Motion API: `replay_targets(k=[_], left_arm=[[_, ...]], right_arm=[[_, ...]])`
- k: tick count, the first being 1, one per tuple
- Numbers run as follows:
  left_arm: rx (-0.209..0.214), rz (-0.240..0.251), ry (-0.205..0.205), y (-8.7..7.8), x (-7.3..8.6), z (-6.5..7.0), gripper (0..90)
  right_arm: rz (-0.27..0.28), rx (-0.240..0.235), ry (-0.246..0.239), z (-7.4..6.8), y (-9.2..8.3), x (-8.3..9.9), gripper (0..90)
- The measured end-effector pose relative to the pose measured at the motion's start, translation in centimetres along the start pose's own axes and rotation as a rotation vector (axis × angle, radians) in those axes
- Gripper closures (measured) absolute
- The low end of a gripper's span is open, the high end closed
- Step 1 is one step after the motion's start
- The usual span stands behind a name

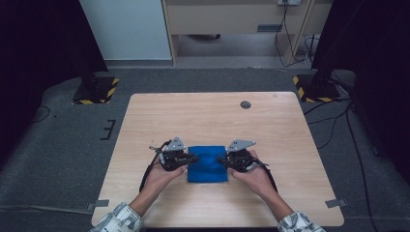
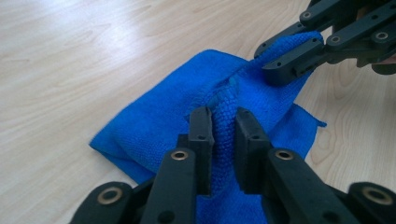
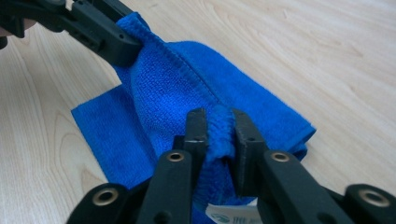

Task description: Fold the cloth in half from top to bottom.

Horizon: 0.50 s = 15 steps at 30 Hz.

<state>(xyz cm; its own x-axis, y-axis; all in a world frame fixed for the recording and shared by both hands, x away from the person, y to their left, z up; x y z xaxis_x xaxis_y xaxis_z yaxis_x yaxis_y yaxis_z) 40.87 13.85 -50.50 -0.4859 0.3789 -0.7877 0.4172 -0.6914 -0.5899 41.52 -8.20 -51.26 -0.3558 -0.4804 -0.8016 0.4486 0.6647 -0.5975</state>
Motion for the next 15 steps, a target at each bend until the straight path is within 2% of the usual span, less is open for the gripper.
replay_targets(k=[7,15], left_arm=[[-0.018,-0.012,0.008,-0.1,1.3,0.2,70.8],[-0.014,0.006,0.004,-0.6,1.6,0.2,65.6]], right_arm=[[-0.024,-0.003,-0.008,-0.9,-0.1,0.8,74.1],[-0.014,-0.003,-0.013,-1.5,-0.4,1.2,68.5]])
Point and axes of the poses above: each handheld gripper's, and its own axes: y roughly forward along the jaws, x roughly out of its underside, z roughly to its right, the point moved 3 cm from there along y, roughly forward along the jaws, and after that the axes turned 3 degrees about -y, right-handed, at the moved point
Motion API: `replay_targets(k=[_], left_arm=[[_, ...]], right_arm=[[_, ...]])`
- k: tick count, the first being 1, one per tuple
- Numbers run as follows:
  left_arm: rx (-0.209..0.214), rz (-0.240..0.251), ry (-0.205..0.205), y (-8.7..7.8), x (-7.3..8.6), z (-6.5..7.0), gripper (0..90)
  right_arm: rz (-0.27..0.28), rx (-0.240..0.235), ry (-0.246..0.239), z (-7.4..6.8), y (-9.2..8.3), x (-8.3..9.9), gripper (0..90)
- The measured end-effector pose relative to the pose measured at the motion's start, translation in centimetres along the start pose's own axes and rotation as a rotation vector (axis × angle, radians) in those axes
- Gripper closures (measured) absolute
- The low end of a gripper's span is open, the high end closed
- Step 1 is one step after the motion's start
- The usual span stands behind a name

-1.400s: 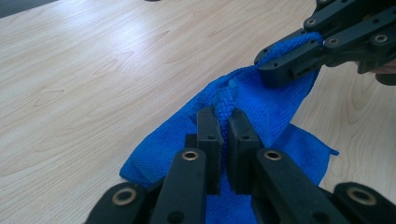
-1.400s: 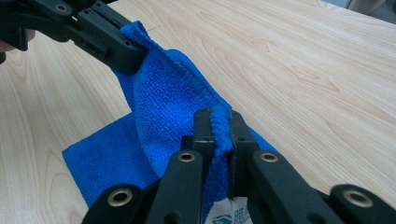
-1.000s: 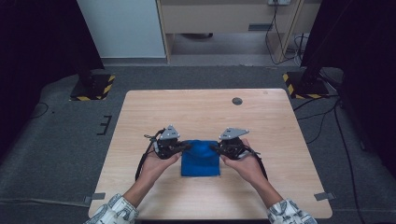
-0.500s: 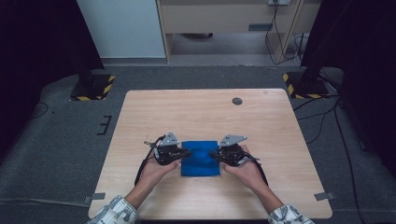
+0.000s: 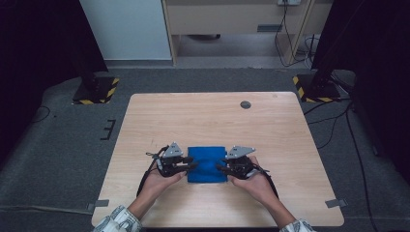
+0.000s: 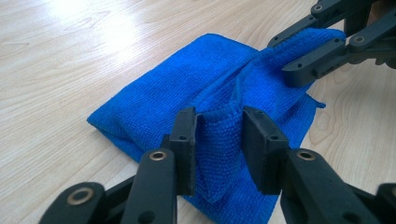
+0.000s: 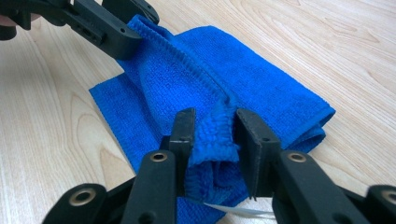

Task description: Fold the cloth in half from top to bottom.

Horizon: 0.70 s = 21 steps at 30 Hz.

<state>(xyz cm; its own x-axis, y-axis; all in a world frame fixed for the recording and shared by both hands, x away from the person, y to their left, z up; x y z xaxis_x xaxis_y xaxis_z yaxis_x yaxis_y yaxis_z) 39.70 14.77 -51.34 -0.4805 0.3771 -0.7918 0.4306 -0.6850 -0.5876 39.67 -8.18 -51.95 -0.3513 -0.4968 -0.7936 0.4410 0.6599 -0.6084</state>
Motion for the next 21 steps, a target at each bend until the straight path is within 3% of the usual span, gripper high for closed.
replay_targets(k=[9,11,21], left_arm=[[0.026,-0.010,-0.003,-0.1,0.5,0.2,63.3],[0.020,-0.027,0.012,-0.1,0.8,0.3,63.2],[0.033,-0.031,0.004,-0.6,1.3,0.5,63.0]], right_arm=[[-0.001,-0.020,0.012,-0.4,-0.2,0.5,60.3],[-0.005,-0.031,0.016,-0.7,-0.2,0.7,59.4],[-0.006,-0.045,0.004,-1.3,-0.9,0.9,56.4]])
Point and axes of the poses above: each handheld gripper's, and its own axes: y roughly forward along the jaws, x roughly out of its underside, z roughly to its right, the point moved 3 cm from there along y, roughly forward along the jaws, and after that the axes turned 3 degrees about -y, right-handed, at the moved point
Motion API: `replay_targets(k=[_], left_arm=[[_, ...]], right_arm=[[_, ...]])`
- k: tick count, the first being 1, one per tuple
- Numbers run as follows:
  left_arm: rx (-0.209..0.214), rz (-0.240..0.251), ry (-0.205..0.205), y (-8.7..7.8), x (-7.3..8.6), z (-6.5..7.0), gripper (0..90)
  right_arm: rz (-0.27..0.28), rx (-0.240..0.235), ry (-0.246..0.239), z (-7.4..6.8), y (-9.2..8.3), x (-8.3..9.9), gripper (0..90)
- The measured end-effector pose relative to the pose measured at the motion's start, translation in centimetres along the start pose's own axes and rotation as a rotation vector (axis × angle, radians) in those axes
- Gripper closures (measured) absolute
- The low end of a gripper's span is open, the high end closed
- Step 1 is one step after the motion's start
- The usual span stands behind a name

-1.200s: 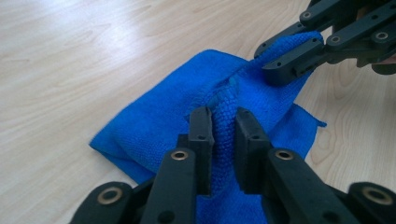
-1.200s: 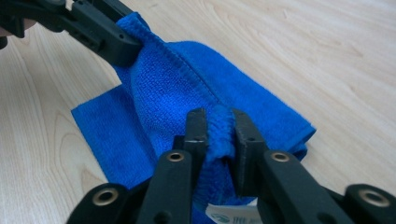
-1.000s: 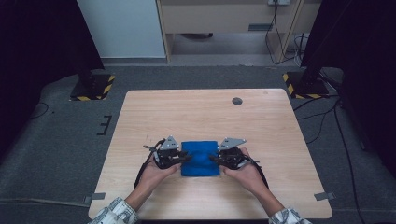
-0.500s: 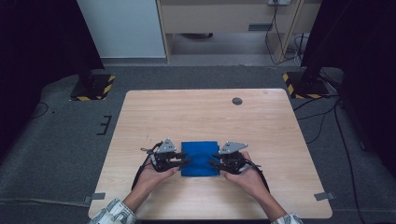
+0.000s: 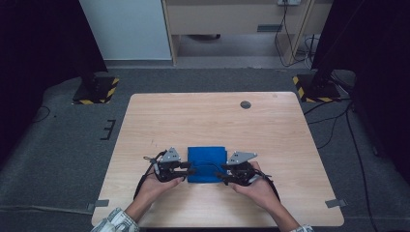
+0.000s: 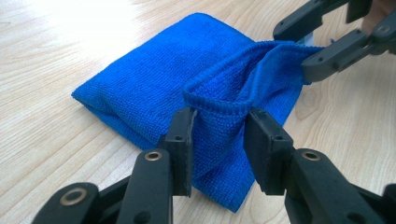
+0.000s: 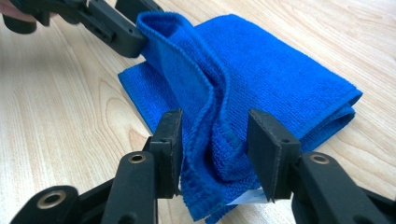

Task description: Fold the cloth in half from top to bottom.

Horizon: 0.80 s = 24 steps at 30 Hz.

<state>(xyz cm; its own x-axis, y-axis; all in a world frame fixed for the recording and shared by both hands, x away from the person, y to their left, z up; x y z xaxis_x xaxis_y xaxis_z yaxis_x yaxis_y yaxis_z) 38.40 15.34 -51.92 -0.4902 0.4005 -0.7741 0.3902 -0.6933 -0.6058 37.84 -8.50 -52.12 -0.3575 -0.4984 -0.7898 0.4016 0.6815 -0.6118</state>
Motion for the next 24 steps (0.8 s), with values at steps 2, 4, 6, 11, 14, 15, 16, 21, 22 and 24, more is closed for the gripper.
replay_targets(k=[2,4,6,11,14,15,16,21,22,24], left_arm=[[0.000,0.001,-0.001,0.0,0.0,0.1,62.8],[0.001,0.003,0.000,0.0,0.0,0.1,62.8],[0.001,0.003,0.002,-0.1,0.0,0.1,62.7],[0.003,0.002,0.000,-0.2,0.1,0.3,62.3],[0.006,0.006,-0.001,-0.5,0.3,0.4,62.1],[0.007,0.010,-0.002,-0.6,0.3,0.4,62.0],[0.009,0.013,-0.003,-0.7,0.2,0.5,62.0],[0.011,0.029,-0.005,-1.1,0.2,0.7,61.5],[0.012,0.029,-0.005,-1.1,0.2,0.7,61.4],[0.013,0.035,-0.006,-1.3,0.1,0.8,61.1]], right_arm=[[0.004,-0.003,0.004,0.0,-0.2,-0.1,55.7],[0.006,-0.002,0.006,0.0,-0.2,-0.1,55.4],[0.004,-0.008,0.005,-0.1,-0.3,-0.1,54.5],[0.011,-0.009,0.001,-0.3,-0.4,-0.3,53.7],[0.013,-0.010,0.002,-0.4,-0.5,-0.4,53.5],[0.016,-0.011,0.004,-0.4,-0.6,-0.5,53.3],[0.016,-0.011,0.004,-0.4,-0.6,-0.5,53.3],[0.028,-0.011,0.005,-0.4,-0.8,-0.8,53.1],[0.028,-0.010,0.004,-0.4,-0.9,-0.8,53.1],[0.033,-0.006,0.008,-0.3,-0.9,-0.9,53.0]])
Point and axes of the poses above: each handheld gripper's, and its own axes: y roughly forward along the jaws, x roughly out of its underside, z roughly to its right, the point moved 3 cm from there along y, roughly forward along the jaws, and after that the axes turned 3 degrees about -y, right-handed, at the moved point
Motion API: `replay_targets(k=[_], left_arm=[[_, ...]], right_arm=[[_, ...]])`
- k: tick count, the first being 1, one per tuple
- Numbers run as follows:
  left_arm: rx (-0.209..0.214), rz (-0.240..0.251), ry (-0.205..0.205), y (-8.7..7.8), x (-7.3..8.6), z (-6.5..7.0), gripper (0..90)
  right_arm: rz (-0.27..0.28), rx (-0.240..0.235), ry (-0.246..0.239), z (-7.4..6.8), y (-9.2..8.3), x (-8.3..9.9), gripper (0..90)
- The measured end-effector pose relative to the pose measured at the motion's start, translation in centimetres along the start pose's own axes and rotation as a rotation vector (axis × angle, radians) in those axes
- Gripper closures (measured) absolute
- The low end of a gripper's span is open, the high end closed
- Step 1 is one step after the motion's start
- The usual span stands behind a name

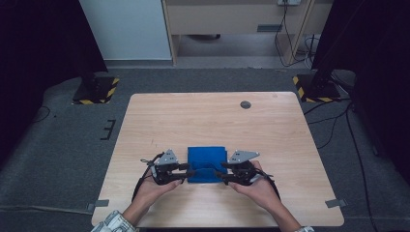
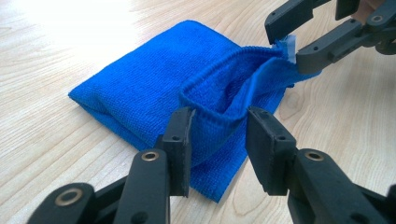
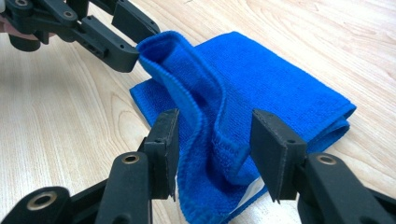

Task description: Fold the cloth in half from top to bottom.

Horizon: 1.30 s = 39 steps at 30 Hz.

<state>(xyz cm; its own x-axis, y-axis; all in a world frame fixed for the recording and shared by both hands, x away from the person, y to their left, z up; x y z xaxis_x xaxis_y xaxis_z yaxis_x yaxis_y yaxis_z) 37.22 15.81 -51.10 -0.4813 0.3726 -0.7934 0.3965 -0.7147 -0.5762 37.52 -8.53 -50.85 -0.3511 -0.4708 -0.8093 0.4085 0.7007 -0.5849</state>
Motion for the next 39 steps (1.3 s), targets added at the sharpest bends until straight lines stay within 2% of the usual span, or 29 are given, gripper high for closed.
replay_targets(k=[10,16,24,29,32,39], left_arm=[[0.012,0.011,-0.005,-0.2,-0.1,0.2,60.9],[0.017,0.021,-0.011,-0.3,-0.3,0.3,60.7],[0.023,0.027,-0.021,-0.5,-0.4,0.2,61.0],[-0.011,0.033,-0.030,-0.3,-0.5,-0.2,59.7],[-0.031,0.015,-0.027,0.2,-0.2,-0.6,58.2],[-0.100,-0.073,0.058,1.0,0.6,-0.4,55.0]], right_arm=[[0.023,0.014,0.015,0.5,-0.6,-0.5,52.8],[0.034,0.041,0.028,1.2,-1.0,-0.9,52.7],[-0.002,0.089,0.037,2.4,-0.2,-0.9,52.7],[-0.023,0.092,0.042,2.5,0.4,-0.4,52.7],[-0.029,0.089,0.039,2.2,0.5,0.0,51.7],[-0.090,0.103,-0.008,1.5,1.0,1.3,43.8]])
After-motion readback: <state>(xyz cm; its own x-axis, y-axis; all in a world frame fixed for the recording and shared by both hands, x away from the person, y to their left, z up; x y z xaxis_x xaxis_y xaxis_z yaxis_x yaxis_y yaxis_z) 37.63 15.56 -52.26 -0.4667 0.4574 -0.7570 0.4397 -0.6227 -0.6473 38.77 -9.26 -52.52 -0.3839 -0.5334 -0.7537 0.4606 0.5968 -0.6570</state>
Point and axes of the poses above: each handheld gripper's, and its own axes: y roughly forward along the jaws, x roughly out of its underside, z roughly to its right, the point moved 3 cm from there along y, roughly forward along the jaws, and after that the axes turned 3 degrees about -y, right-handed, at the moved point
